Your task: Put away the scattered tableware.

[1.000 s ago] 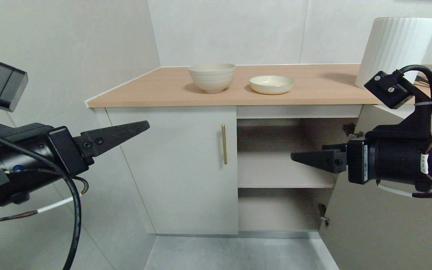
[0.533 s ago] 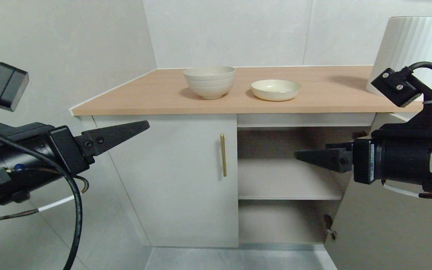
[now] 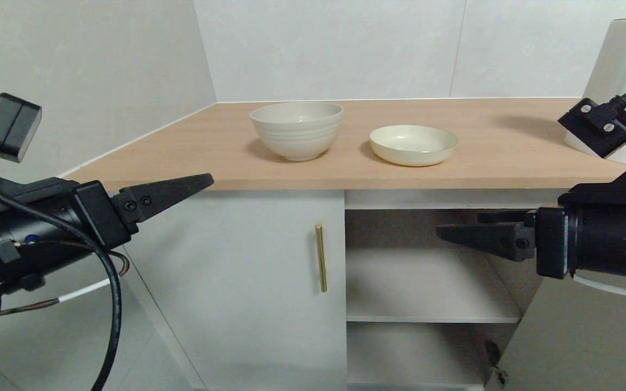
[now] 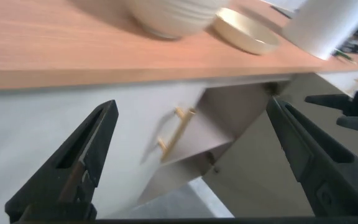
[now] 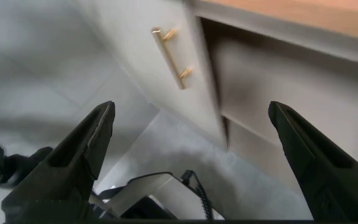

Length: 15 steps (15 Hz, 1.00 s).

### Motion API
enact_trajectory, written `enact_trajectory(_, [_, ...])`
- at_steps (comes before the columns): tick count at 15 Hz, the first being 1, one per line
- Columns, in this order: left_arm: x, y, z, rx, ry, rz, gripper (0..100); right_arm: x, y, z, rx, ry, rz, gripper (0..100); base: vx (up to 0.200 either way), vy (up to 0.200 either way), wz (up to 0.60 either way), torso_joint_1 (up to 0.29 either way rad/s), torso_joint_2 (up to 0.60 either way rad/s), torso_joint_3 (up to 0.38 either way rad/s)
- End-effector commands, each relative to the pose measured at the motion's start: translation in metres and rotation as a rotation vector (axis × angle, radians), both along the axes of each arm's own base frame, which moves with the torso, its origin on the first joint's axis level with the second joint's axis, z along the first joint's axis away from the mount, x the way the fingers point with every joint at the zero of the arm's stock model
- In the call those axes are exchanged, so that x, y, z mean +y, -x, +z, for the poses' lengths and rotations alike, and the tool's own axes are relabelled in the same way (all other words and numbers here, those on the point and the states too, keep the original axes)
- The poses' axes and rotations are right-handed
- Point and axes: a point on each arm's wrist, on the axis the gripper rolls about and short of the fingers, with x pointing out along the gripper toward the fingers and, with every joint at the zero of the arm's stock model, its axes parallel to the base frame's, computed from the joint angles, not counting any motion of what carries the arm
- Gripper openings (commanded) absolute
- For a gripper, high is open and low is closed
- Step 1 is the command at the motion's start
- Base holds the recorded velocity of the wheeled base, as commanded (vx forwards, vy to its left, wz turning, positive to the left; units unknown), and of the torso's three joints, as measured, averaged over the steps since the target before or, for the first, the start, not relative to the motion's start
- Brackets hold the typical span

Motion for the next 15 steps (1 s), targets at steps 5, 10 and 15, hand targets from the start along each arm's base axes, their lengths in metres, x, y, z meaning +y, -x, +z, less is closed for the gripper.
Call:
enact_trajectory(5, [0.0,0.002,0.0,-0.01,-0.001,-0.001,100,-0.003,0.005,0.0,-0.013,-0.001,0.001,100,0.0,0.0,0.0,0.0,0.0,0.0])
enact_trajectory(10, [-0.006,0.001,-0.004,0.009,-0.006,-0.042,100,-0.003,0.004,0.001,-0.013,-0.001,0.0,100,0.0,0.0,0.0,0.014,-0.08,-0.066])
enact_trajectory(15, [-0.011,-0.01,0.0,0.021,-0.006,-0.073,100,-0.001,0.001,0.001,-0.017,-0.002,0.0,100,0.0,0.0,0.0,0.104,-0.38,-0.303])
